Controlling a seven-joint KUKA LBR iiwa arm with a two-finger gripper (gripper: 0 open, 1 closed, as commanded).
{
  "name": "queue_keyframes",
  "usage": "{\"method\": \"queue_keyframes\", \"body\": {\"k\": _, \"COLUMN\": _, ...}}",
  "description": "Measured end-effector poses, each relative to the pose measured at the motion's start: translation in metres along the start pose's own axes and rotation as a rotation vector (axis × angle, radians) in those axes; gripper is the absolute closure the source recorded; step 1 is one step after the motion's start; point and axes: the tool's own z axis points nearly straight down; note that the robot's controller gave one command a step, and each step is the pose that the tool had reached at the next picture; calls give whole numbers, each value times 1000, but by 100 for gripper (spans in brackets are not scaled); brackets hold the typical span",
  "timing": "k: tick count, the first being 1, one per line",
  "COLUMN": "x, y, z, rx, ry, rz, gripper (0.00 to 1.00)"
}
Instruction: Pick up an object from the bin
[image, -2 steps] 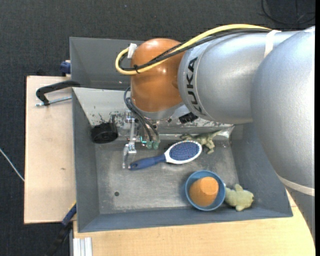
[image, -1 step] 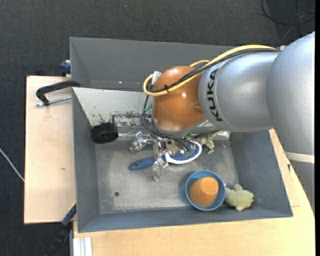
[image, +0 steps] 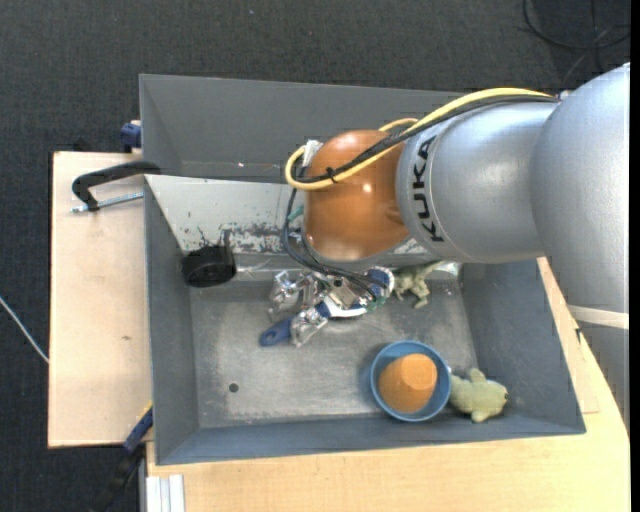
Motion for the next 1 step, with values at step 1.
{"method": "queue_keyframes", "body": {"k": 1, "x": 4, "y": -2, "z": -149, "rx": 5, "ry": -11, "rz": 26, "gripper": 100}}
